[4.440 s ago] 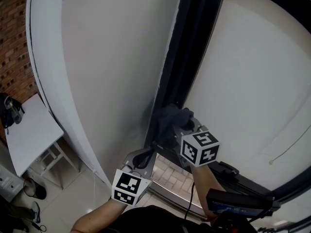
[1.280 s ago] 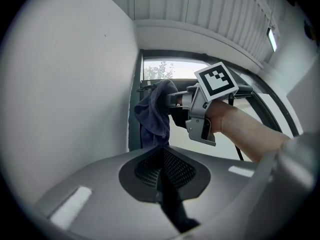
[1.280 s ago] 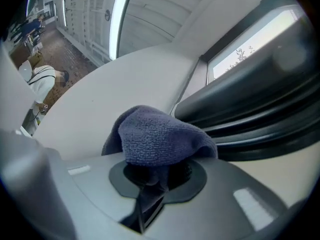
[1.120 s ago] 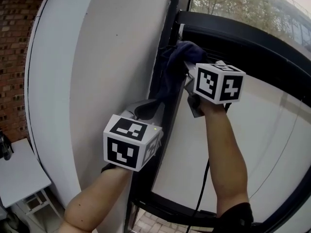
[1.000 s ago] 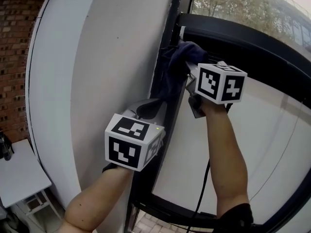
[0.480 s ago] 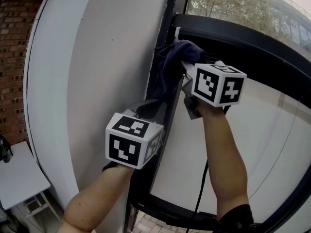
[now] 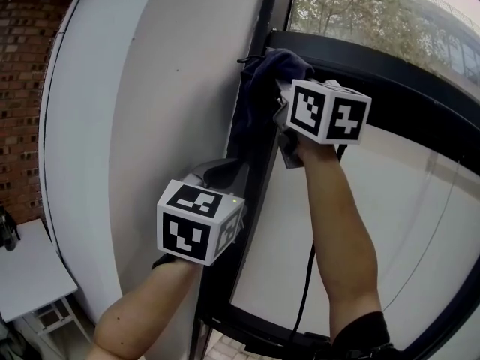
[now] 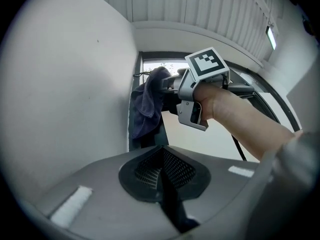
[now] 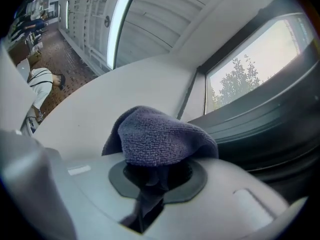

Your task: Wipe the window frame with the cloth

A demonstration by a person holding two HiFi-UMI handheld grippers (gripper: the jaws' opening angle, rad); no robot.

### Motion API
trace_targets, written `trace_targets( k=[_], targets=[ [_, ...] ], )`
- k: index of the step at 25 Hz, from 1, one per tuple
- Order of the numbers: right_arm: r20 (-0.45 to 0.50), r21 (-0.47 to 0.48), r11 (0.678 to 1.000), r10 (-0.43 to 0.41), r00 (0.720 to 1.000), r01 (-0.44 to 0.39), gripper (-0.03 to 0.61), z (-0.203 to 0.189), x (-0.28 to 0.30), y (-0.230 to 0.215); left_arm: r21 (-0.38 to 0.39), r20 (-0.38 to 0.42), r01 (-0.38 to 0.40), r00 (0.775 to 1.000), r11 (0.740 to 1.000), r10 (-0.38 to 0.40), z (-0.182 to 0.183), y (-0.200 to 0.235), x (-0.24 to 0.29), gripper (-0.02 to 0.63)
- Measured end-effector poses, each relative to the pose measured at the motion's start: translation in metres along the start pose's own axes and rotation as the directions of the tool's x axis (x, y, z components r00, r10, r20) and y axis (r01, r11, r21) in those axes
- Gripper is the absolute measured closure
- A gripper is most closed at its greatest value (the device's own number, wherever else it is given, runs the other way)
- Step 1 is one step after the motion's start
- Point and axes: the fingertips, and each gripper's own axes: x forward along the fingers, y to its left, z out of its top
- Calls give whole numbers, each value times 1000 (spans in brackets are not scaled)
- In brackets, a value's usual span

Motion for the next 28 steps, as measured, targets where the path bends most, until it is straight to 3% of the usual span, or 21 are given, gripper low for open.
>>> trace_targets(
  k=[9,16,28],
  targets=[
    [21,13,1000,-15,1000,15,529,-1,-5,-10,-15,38,-25,999,1000,25,9,1,12,620],
    [53,1,997,-76,996,76,529,9,-33,-29,-15,74,-19,997,1000,20,14,-15,18,620],
    [-1,-46,976,-212,977,212,529,15,-72,-61,-14,132,84,988,996,-82,78,-30,31,620]
  ],
)
